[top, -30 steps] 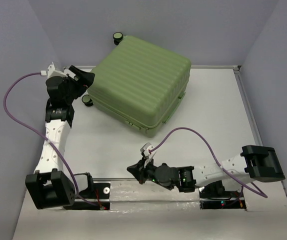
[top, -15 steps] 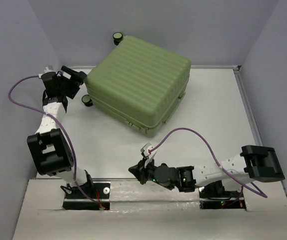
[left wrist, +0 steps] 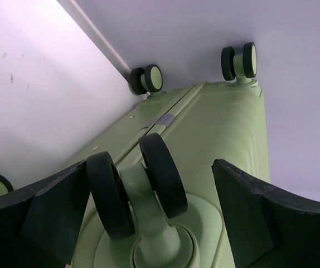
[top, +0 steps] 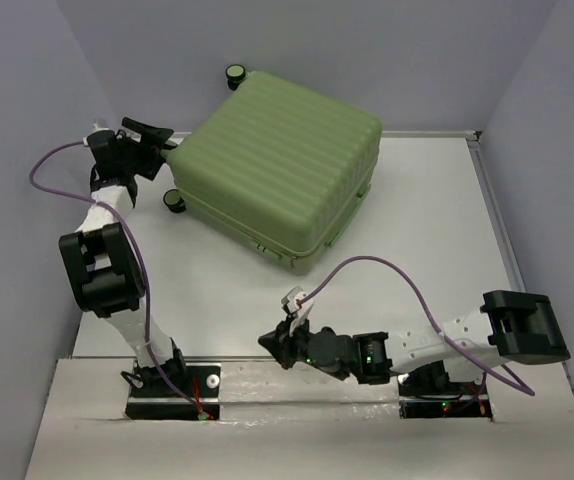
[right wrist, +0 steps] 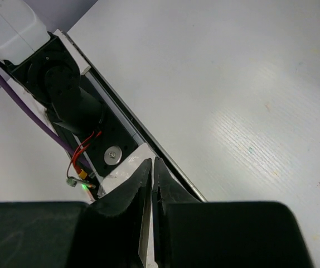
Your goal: Pack the luggage
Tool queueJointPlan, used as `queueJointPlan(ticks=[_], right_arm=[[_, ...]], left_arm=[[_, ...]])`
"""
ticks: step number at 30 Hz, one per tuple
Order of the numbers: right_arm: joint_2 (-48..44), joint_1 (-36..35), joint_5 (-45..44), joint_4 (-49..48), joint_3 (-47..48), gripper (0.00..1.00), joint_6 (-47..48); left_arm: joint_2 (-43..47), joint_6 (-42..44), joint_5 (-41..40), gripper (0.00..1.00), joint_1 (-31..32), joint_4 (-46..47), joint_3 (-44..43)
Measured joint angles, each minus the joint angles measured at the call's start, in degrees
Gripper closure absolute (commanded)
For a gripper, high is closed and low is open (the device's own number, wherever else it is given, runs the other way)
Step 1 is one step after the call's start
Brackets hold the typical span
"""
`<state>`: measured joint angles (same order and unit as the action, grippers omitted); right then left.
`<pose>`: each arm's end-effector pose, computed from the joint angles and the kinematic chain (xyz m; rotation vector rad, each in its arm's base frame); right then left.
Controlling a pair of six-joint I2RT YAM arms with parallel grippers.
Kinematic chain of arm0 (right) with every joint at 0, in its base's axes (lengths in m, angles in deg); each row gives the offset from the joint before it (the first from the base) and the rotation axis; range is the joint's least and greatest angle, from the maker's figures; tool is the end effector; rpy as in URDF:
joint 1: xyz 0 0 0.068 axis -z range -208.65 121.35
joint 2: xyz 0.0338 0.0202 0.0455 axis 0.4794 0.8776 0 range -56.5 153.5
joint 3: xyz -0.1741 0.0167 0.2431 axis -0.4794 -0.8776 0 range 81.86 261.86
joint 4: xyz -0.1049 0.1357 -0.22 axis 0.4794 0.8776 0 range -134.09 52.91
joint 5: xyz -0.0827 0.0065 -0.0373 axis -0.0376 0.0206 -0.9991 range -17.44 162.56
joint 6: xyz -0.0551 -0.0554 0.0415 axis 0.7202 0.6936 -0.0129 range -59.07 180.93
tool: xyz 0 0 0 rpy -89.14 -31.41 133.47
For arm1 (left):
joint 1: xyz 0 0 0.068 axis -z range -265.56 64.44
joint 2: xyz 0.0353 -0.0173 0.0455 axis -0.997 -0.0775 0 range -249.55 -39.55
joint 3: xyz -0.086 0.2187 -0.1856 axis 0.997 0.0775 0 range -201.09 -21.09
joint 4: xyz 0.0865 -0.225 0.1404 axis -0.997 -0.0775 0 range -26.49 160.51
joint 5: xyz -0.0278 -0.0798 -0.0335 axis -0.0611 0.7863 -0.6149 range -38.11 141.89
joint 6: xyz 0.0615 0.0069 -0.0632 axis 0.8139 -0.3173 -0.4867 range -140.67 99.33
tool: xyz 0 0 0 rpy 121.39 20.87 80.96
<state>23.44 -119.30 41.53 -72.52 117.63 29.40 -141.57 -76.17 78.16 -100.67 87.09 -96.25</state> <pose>0.0367 0.3366 0.2215 -0.5854 1.8346 0.9961 0.4774 0.0928 0.3071 -0.7492 1.6605 -0.9067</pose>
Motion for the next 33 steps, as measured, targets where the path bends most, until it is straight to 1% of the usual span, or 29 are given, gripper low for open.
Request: queueJointPlan(ticks=[1, 4, 5, 7, 8, 9, 10, 11, 12, 13, 16, 18, 20, 21, 23, 25, 27, 29, 30, 33], right_arm=[[-0.02, 0.0, -0.04, 0.24, -0.04, 0.77, -0.07], [-0.17, 0.04, -0.48, 1.62, -0.07, 0.63, -0.5], [-0.28, 0.22, -0.61, 2.05, -0.07, 0.61, -0.57], [-1.14, 0.66, -0.94, 3.72, -0.09, 0.6, -1.07], [-1.57, 0.85, -0.98, 4.2, -0.13, 0.6, -1.14], [-2.36, 1.16, -1.01, 4.98, -0.24, 0.59, -1.33], [-3.41, 1.6, -1.07, 5.6, -0.39, 0.56, -1.33], [-4.76, 2.27, -1.09, 6.16, -0.72, 0.55, -1.49], [-6.08, 2.91, -1.09, 7.1, -1.03, 0.52, -1.73], [-7.69, 3.72, -1.14, 8.48, -1.31, 0.47, -1.95], [-12.07, 7.21, -0.74, 11.41, -2.1, 0.38, -2.6], [-14.8, 9.57, -0.11, 13.27, -2.62, 0.35, -2.84], [-17.51, 11.78, 0.28, 15.63, -2.97, 0.29, -2.82], [-18.78, 13.6, 0.68, 16.63, -2.99, 0.28, -2.69], [-20.31, 15.69, 1.6, 17.9, -2.97, 0.27, -2.49], [-21.55, 19.37, 3.5, 19.15, -2.99, 0.27, -1.66], [-22.32, 23.8, 5.68, 20.11, -2.99, 0.27, -0.55], [-22.91, 29.2, 8.52, 20.98, -2.99, 0.28, 0.7], [-22.93, 30.25, 8.85, 21.09, -2.99, 0.28, 0.94], [-22.67, 37.0, 13.16, 22.05, -2.82, 0.3, 2.82]], left_arm=[[-0.68, -0.79, 0.24, 0.01, 0.0, 0.68, -0.11], [-2.19, -2.47, 0.5, 0.03, 0.0, 1.92, -0.44], [-2.56, -3.17, 0.55, 0.04, 0.0, 2.38, -0.44], [-2.93, -4.42, 0.61, 0.14, 0.07, 3.67, -0.44], [-3.04, -5.01, 0.59, 0.18, 0.11, 4.24, -0.44], [-3.17, -5.55, 0.55, 0.25, 0.17, 4.79, -0.44], [-3.39, -6.1, 0.44, 0.29, 0.22, 5.55, -0.44], [-3.65, -6.56, 0.35, 0.35, 0.22, 6.38, -0.44], [-3.91, -6.97, 0.31, 0.37, 0.24, 7.06, -0.44], [-4.11, -7.5, 0.39, 0.41, 0.24, 7.74, -0.44], [-4.9, -9.16, 0.2, 0.74, 0.22, 8.46, -0.63], [-5.53, -10.54, 0.52, 0.94, 0.15, 8.79, -0.85], [-5.84, -10.56, 0.81, 0.94, 0.15, 9.31, -0.85], [-5.84, -10.38, 0.83, 0.94, 0.15, 9.38, -0.85], [-5.62, -10.12, 0.68, 0.94, 0.13, 10.23, -0.26], [-4.09, -9.68, -0.39, 0.94, 0.11, 11.63, 2.32], [-0.76, -9.01, -1.68, 0.94, -0.09, 11.98, 5.9], [4.46, -7.93, -3.39, 0.94, -0.61, 11.98, 10.93], [7.41, -7.54, -3.72, 0.94, -0.96, 11.58, 13.16], [16.39, -6.12, -5.4, 0.94, -1.33, 9.75, 18.97]])
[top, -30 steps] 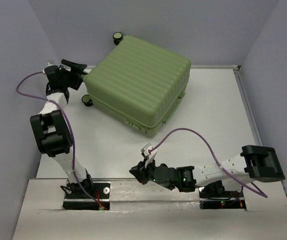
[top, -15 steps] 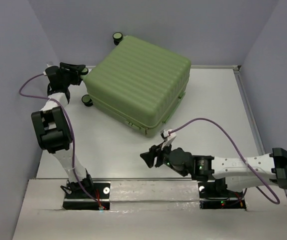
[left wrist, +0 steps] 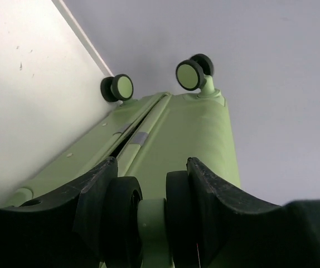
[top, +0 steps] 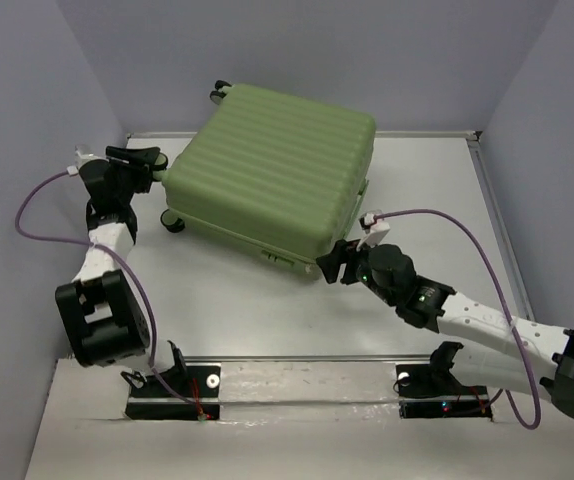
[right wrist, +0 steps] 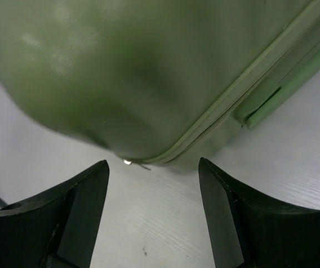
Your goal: Pack the luggage
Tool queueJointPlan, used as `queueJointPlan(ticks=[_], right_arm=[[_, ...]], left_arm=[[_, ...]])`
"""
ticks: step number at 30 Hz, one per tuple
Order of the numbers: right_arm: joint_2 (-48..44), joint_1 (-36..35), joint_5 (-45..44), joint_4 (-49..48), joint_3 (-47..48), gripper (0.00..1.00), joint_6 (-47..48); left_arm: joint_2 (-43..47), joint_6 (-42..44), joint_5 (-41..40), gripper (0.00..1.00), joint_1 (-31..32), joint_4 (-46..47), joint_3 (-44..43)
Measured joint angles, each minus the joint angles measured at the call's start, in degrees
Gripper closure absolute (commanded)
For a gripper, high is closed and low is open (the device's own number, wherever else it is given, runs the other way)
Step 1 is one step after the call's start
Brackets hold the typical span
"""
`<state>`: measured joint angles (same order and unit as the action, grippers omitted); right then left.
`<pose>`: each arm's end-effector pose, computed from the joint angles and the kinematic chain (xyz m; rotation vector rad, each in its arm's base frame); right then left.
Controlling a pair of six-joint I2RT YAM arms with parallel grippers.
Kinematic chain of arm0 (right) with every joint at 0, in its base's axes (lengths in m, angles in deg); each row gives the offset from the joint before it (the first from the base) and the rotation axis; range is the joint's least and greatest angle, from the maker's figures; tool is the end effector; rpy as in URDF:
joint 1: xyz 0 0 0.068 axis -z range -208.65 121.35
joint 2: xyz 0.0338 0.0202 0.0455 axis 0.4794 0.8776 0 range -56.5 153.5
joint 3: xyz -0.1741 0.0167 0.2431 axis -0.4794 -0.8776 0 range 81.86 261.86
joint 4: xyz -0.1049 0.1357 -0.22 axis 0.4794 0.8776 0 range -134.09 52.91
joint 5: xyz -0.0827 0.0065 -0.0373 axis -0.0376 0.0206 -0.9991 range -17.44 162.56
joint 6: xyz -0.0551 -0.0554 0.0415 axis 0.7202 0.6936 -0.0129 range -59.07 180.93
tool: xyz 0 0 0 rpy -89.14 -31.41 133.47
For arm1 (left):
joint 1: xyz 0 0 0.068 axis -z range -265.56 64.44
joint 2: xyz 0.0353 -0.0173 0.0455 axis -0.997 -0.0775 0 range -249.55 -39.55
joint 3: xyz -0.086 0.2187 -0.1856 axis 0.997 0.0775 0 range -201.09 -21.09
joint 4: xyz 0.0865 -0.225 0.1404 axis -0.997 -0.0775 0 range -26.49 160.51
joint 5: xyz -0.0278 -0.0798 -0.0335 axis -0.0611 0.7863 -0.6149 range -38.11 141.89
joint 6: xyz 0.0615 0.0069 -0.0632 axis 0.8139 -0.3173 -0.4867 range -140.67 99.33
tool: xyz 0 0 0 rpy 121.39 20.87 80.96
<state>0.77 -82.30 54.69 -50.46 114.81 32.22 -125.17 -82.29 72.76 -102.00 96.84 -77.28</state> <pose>0.1789 0.2023 0.2590 -0.2001 1.9178 0.6906 0.3954 0.0875 0.3188 -0.8271 1.4835 -0.8931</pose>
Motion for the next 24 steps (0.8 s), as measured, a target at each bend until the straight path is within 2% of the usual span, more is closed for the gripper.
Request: queueJointPlan(ticks=[5, 8, 12, 15, 19, 21, 24], right_arm=[[2.08, 8.72, 9.53, 2.84, 1.97, 0.29, 3.98], [1.27, 13.92, 16.28, 6.78, 3.26, 0.22, 6.27], [0.02, 16.61, 21.53, 9.55, 3.96, 0.18, 8.17], [-2.45, 17.4, 23.19, 8.9, 1.68, 0.17, 8.17], [-9.18, 17.18, 25.7, 8.68, -4.76, 0.19, 6.84], [-12.15, 17.16, 25.66, 9.57, -6.73, 0.28, 6.36], [-14.43, 17.16, 25.22, 10.21, -7.63, 0.3, 5.81]], left_arm=[[12.94, 1.49, -1.68, 0.94, -0.15, -4.5, 7.48], [21.81, 2.16, -2.84, 0.94, -0.17, -7.76, 12.57], [32.87, 3.26, -3.56, 0.94, -0.17, -12.94, 18.47], [35.95, 3.3, -4.15, 0.94, -0.2, -13.35, 21.53], [34.29, 3.21, -4.63, 0.94, -0.26, -12.5, 23.12], [33.03, 3.15, -4.55, 0.94, -0.35, -11.98, 23.23], [32.74, 3.17, -4.46, 0.94, -0.44, -11.34, 23.69]])
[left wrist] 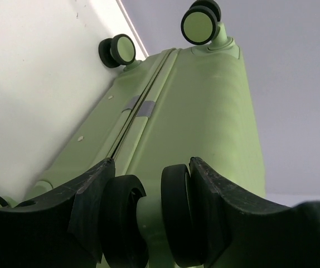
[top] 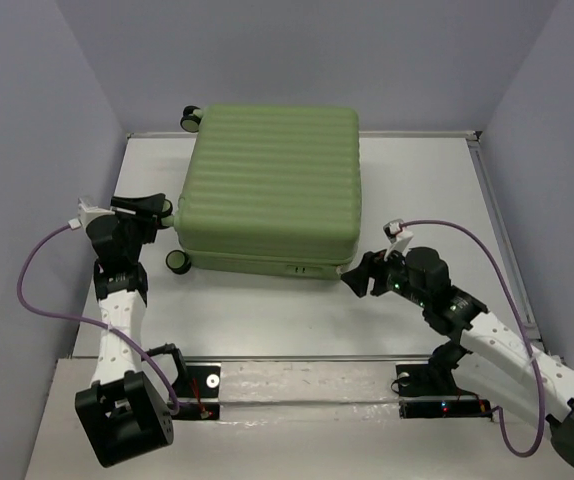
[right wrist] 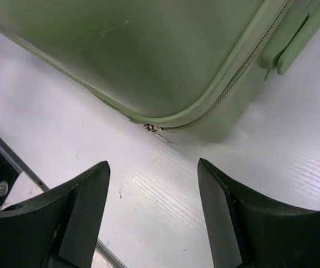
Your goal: Pack the luggage
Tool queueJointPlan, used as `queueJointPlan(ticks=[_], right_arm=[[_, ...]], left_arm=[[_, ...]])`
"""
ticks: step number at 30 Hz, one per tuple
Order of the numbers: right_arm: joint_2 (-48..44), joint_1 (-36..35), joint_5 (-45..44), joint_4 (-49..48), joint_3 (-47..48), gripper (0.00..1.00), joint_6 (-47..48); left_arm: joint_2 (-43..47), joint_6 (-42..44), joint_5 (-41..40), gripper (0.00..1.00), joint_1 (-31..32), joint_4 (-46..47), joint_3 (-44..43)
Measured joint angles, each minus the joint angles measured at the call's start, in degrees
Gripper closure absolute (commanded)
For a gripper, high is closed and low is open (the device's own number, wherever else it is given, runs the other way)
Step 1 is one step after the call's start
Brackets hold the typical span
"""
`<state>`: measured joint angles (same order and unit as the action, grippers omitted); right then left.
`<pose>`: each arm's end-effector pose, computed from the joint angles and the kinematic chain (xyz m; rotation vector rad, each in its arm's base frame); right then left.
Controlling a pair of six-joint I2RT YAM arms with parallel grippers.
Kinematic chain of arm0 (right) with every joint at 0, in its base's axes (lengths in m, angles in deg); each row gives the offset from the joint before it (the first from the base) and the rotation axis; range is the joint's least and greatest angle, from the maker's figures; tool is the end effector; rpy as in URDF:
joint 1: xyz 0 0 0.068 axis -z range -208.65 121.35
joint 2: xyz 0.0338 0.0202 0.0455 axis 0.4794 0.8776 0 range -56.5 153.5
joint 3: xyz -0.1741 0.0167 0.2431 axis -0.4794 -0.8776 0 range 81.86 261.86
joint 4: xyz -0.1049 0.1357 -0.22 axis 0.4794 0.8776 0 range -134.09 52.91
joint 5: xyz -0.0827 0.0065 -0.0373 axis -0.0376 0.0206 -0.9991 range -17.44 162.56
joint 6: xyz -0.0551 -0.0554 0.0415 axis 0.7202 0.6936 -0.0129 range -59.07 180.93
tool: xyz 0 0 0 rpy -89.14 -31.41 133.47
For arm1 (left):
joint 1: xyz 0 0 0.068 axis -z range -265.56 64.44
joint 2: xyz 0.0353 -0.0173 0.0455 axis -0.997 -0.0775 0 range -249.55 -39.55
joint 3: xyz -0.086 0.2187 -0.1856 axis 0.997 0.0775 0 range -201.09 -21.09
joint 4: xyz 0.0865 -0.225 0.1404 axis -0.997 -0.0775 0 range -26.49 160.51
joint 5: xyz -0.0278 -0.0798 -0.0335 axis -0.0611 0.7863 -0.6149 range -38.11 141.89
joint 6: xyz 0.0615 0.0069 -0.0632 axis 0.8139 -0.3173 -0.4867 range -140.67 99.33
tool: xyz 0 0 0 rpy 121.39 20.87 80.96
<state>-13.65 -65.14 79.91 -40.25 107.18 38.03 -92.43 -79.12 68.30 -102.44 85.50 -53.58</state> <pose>0.1688 0.1373 0.2342 -0.3283 2.0021 0.7985 0.2560 0.0544 0.2961 -0.8662 1.4885 -0.7813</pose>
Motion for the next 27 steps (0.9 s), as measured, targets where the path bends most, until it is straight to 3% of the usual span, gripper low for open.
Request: queueJointPlan(ticks=[10, 17, 23, 27], right_arm=[[9.49, -2.97, -1.73, -5.9, 0.02, 0.39, -0.92], [14.95, -10.25, -10.71, -11.34, 0.7, 0.43, -2.03], [16.02, -12.52, -19.98, -12.11, 1.01, 0.45, -4.15], [16.11, -12.76, -23.89, -12.07, 0.98, 0.54, -5.42]], left_arm=[[0.7, 0.17, 0.02, 0.94, -0.07, 2.36, 1.9], [1.99, 0.59, 0.13, 0.94, -0.07, 2.43, 2.25], [3.72, 1.05, 0.48, 0.94, -0.02, 2.49, 2.99], [4.28, 1.16, 1.09, 0.94, 0.46, 2.38, 3.61]])
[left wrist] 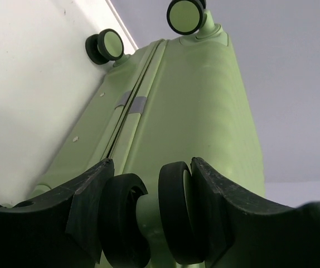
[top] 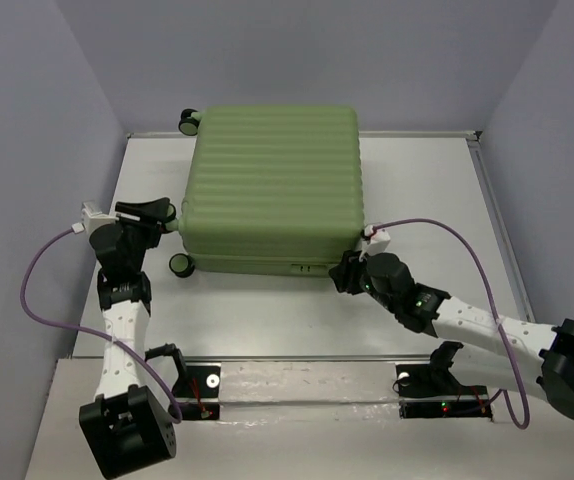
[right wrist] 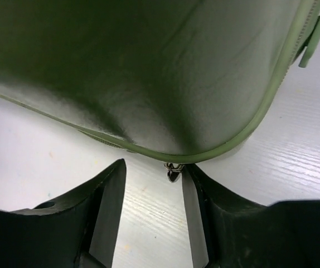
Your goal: Pack the luggage
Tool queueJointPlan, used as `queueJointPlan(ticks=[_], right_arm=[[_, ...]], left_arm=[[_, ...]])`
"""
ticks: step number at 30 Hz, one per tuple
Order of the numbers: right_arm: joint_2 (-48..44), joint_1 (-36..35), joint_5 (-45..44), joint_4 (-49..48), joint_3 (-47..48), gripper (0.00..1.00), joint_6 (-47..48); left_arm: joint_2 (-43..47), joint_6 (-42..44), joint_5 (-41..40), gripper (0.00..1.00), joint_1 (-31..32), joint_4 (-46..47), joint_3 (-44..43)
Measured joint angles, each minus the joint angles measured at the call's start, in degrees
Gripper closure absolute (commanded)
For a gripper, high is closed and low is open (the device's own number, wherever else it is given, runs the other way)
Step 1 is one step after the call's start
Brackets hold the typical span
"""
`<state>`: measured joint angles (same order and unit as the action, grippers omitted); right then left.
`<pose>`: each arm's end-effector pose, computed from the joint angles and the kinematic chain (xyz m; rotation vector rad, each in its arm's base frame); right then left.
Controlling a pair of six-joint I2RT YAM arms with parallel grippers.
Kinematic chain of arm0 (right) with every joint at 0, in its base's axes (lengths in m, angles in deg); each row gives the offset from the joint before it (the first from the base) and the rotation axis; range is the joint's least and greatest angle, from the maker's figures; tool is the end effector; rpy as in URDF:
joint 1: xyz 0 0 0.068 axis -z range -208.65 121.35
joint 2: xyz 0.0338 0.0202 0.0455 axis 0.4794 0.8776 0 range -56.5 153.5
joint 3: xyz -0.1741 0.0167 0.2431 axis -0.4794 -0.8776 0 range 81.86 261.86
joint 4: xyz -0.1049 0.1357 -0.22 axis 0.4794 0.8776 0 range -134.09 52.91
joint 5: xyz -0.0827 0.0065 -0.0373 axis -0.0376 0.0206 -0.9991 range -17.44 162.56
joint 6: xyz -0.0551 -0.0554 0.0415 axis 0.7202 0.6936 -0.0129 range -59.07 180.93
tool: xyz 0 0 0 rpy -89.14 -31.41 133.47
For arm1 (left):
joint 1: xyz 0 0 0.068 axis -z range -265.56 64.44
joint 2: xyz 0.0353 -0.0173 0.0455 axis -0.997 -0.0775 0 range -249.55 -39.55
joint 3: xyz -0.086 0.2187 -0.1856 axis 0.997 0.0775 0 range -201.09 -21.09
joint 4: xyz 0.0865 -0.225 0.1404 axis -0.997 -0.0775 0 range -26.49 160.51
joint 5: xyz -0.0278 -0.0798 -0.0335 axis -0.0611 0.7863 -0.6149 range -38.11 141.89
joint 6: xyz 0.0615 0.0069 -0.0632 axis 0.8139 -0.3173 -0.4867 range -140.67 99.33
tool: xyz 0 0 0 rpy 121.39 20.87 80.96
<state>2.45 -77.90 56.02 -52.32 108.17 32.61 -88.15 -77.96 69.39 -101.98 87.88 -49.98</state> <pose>0.1868 0.1824 0.2098 -0.1809 2.0184 0.5858 0.2412 0.0464 0.2935 -0.7952 1.4672 -0.7912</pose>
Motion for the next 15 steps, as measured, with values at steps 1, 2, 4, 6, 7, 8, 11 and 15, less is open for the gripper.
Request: queueJointPlan(ticks=[1, 2, 4, 6, 7, 8, 11, 15], right_arm=[[0.09, 0.0, -0.94, 0.04, -0.02, 0.58, -0.17], [0.17, 0.0, -1.92, 0.07, -0.04, 0.65, -0.26], [0.33, 0.0, -4.11, 0.0, -0.28, 0.76, -0.72], [0.33, -0.02, -5.55, -0.46, -0.81, 0.83, -0.83], [0.31, 0.0, -6.43, -0.76, -1.11, 0.86, -1.16], [0.31, 0.0, -7.23, -0.98, -1.33, 0.93, -1.27], [0.07, -0.07, -9.25, -2.49, -2.43, 0.93, -1.51], [-0.11, -0.07, -10.86, -3.74, -3.17, 0.93, -1.25]], left_arm=[[0.11, 0.02, 0.02, 0.94, 0.24, -0.02, 0.2], [0.26, 0.02, -0.02, 0.94, 0.46, 0.0, 0.39], [0.57, 0.07, -0.17, 0.94, 0.74, 0.07, 0.59], [0.87, 0.09, -0.42, 0.94, 1.03, 0.24, 0.9], [1.11, 0.09, -0.52, 0.94, 1.14, 0.33, 1.11], [1.49, 0.09, -0.68, 0.94, 1.33, 0.39, 1.38], [2.4, 0.09, -0.83, 0.94, 1.86, 0.72, 2.16], [3.87, 0.04, -1.11, 0.94, 2.82, 0.92, 3.17]])
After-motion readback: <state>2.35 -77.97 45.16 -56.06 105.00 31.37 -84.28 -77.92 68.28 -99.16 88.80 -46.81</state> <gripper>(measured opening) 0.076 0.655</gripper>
